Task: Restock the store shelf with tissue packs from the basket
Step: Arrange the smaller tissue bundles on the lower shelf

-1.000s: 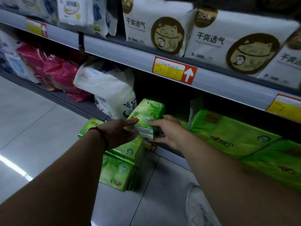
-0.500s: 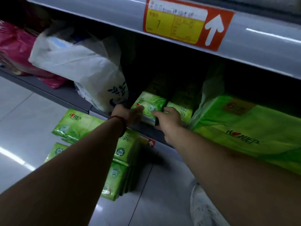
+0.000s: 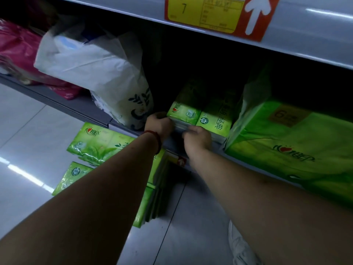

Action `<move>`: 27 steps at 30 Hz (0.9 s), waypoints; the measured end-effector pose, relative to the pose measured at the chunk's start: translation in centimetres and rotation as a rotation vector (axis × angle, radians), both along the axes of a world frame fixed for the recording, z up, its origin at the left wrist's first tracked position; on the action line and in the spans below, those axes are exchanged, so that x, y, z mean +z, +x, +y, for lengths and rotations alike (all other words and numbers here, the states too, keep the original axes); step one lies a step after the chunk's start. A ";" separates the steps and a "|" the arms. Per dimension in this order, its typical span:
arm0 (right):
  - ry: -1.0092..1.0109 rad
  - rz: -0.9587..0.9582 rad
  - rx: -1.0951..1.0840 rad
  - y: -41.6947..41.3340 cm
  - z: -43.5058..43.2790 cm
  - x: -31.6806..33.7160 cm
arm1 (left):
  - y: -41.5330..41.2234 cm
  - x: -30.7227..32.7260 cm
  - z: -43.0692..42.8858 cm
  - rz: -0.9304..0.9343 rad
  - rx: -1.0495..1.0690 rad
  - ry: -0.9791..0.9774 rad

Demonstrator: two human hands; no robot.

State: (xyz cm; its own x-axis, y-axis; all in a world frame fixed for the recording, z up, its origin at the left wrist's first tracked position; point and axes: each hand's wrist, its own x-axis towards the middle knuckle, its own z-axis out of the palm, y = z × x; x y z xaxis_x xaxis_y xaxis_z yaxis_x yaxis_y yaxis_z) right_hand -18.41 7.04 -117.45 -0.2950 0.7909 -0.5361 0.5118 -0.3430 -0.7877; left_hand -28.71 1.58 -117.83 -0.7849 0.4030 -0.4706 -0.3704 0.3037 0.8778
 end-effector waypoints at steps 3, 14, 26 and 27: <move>-0.010 -0.028 0.029 0.1 0.3 0.6 | 0.7 2.4 -0.8 -0.023 -0.069 -0.025; -0.366 -0.132 0.393 0.2 -1.8 4.7 | -3.0 7.1 -11.2 0.482 -0.271 -0.494; -0.302 -0.283 0.572 -1.2 -6.5 5.2 | -7.0 5.0 -21.9 0.182 -0.169 -0.704; -0.294 -0.256 0.541 -1.3 -6.7 5.4 | -7.0 5.1 -22.0 0.147 -0.133 -0.644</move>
